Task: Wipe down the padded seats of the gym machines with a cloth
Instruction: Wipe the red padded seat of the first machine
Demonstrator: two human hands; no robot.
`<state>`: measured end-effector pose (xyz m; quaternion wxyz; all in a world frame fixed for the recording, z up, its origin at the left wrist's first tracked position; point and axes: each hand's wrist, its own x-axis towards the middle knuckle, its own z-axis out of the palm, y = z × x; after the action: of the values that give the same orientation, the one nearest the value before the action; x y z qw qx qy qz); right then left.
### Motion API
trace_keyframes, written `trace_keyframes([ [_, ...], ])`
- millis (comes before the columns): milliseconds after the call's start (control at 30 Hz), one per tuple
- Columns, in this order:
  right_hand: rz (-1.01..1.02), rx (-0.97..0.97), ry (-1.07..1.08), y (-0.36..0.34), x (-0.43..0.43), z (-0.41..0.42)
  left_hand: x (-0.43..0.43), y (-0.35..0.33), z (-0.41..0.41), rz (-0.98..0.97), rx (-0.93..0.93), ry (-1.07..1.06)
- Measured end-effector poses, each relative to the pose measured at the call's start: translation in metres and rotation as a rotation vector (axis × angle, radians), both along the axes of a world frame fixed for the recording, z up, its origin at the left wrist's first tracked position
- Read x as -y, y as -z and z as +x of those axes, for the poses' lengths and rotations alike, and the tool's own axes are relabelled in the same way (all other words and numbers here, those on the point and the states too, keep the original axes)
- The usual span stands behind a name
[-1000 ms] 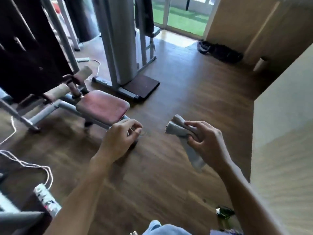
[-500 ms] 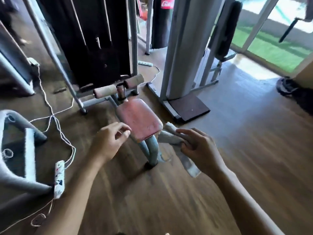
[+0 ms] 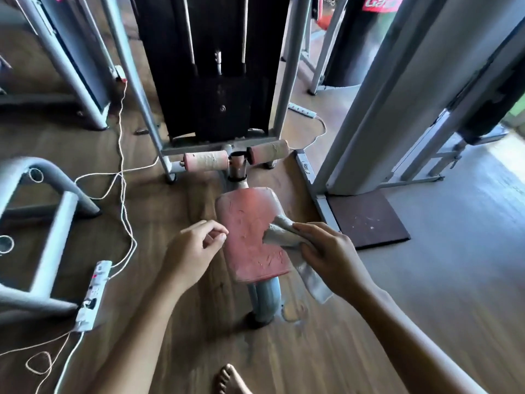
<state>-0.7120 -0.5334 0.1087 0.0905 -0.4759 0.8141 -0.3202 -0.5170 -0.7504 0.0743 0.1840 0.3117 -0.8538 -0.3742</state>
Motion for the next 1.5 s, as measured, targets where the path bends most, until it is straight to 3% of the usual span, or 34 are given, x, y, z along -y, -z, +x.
trace_keyframes([
  [233, 0.061, 0.064, -0.106, 0.085, 0.057, -0.094, 0.032, 0.079, -0.067, 0.064, 0.056, -0.141],
  [400, 0.193, 0.165, -0.263, 0.204, 0.076, -0.14, 0.008, 0.205, -0.09, 0.156, 0.195, -0.308],
  [600, 0.185, 0.139, -0.516, 0.349, 0.09, -0.132, -0.036, 0.361, -0.102, 0.406, 0.112, -0.689],
  [700, 0.14, 0.014, -0.597, 0.401, 0.108, -0.111, -0.044, 0.418, -0.093, 0.446, 0.077, -0.699],
  [867, 0.141, -0.32, -0.542, 0.449, 0.137, -0.077, -0.048, 0.433, -0.082, 0.393, -0.073, -0.738],
  [1067, 0.106, -0.346, -0.619, 0.453, 0.156, -0.066, -0.041, 0.455, -0.061, 0.418, -0.048, -0.666],
  [1200, 0.038, -0.378, -0.798, 0.453, 0.126, -0.075, -0.036, 0.472, -0.063, 0.506, -0.007, -0.607],
  [1267, 0.026, -0.391, -0.851, 0.455, 0.111, -0.082, -0.037, 0.481, -0.064, 0.536, -0.107, -0.649],
  [1500, 0.145, -0.353, -0.599, 0.458, 0.144, -0.073, -0.045, 0.472, -0.07, 0.435, -0.143, -0.619],
])
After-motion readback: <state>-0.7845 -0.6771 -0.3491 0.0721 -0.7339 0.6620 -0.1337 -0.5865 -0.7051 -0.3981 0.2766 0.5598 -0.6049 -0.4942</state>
